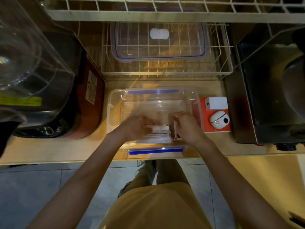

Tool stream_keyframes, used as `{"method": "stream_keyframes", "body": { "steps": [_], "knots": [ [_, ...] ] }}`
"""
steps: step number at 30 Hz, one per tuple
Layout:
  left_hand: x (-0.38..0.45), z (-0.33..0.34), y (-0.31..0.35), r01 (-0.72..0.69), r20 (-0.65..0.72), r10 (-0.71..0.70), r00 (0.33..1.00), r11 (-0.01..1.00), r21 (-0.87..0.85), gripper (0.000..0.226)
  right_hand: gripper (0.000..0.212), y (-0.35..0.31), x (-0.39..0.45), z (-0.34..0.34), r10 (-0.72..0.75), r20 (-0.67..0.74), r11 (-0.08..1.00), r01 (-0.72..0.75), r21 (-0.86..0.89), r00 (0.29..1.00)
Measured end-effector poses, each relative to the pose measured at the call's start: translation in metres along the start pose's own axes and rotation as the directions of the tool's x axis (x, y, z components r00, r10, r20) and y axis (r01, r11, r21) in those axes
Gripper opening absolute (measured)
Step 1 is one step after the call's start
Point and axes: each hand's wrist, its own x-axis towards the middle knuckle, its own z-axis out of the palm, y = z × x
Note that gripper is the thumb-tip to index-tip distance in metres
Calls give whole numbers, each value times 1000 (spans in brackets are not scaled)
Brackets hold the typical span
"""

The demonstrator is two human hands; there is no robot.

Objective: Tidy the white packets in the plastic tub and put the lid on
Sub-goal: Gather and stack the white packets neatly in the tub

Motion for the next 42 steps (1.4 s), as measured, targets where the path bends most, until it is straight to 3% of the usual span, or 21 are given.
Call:
{"method": "stream_keyframes", "body": {
  "steps": [5, 8, 14, 18, 24, 31, 38, 42],
  "knots": [
    [-8, 7, -7, -21, 99, 3, 995, 983, 184, 51, 25, 0, -5, -2, -27, 7, 1000, 27, -2, 1000],
    [-13, 13, -9, -24, 26, 18, 999, 965, 260, 52, 26, 0, -6, 0, -47, -17, 998, 46, -31, 999],
    [-23, 13, -6, 58, -156, -37, 987, 989, 135, 47, 27, -1, -6, 0, -47, -38, 998, 45, -46, 998],
    [-29, 14, -3, 125, -273, -75, 959, 977, 172, 39, 23, -2, -4, 5, -93, -2, 995, 93, -21, 996],
    [-31, 14, -5, 151, -355, -62, 933, 962, 229, 36, 39, -5, 13, 19, -185, 19, 979, 186, -88, 983],
    [-30, 13, -1, 145, -351, -54, 935, 961, 237, 44, 49, -14, 26, 26, -237, 110, 950, 254, -181, 965],
    [-38, 14, 5, 114, -339, 6, 941, 936, 333, 33, 27, -15, 23, 28, -281, 116, 946, 295, -132, 953],
    [-40, 19, 1, 144, -299, -46, 953, 938, 316, 35, 26, -14, 26, 34, -287, 114, 942, 302, -148, 951]
  ]
}}
